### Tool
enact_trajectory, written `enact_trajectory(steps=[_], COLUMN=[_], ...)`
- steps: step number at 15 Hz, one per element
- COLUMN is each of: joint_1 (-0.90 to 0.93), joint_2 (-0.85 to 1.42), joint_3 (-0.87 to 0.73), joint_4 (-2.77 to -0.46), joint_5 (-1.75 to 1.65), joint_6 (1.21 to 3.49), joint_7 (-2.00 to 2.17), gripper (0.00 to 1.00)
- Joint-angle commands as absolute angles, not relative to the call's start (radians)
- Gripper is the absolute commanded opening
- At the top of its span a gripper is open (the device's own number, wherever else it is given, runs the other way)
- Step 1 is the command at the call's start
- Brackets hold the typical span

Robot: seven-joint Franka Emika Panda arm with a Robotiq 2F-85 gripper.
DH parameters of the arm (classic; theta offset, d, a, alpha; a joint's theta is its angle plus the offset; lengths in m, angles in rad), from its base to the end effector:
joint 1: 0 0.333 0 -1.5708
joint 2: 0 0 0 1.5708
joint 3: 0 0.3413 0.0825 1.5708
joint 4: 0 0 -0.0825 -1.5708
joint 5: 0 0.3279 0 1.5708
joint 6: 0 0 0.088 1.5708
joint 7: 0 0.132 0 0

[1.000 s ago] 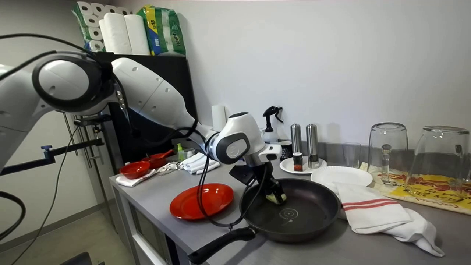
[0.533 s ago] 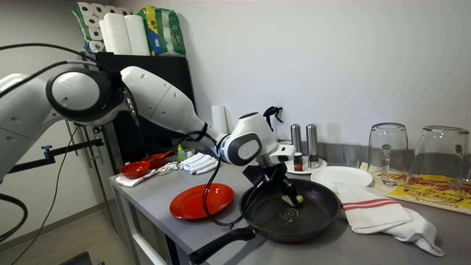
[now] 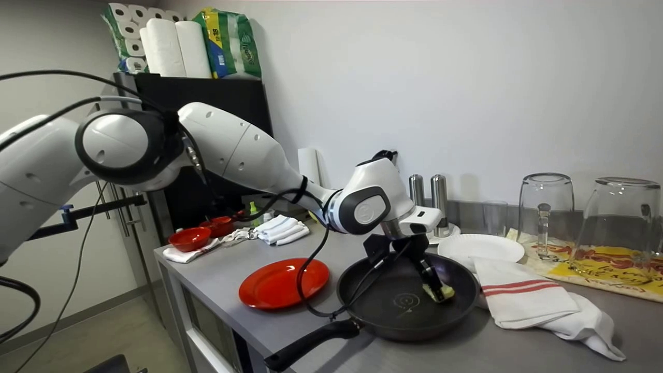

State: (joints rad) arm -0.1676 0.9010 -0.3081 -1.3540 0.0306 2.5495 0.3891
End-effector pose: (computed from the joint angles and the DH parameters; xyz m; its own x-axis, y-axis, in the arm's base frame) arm 0.6942 -0.2835 0.2560 0.6997 -0.6126 0.3676 -0.6803 -0.7285 0.0807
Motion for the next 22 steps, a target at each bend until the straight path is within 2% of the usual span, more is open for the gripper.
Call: enact_trajectory(steps=[1,22], joint_1=[-0.182,-0.224], joint_2=[0.956,0.563], joint_3=[-0.347,-0.296], joint_4=[-1.323,-1.88], joint_5=[0.023,0.05], joint_6=[2.541,2.469], joint_7=[0.456,0.356], gripper=[0.39,0.39])
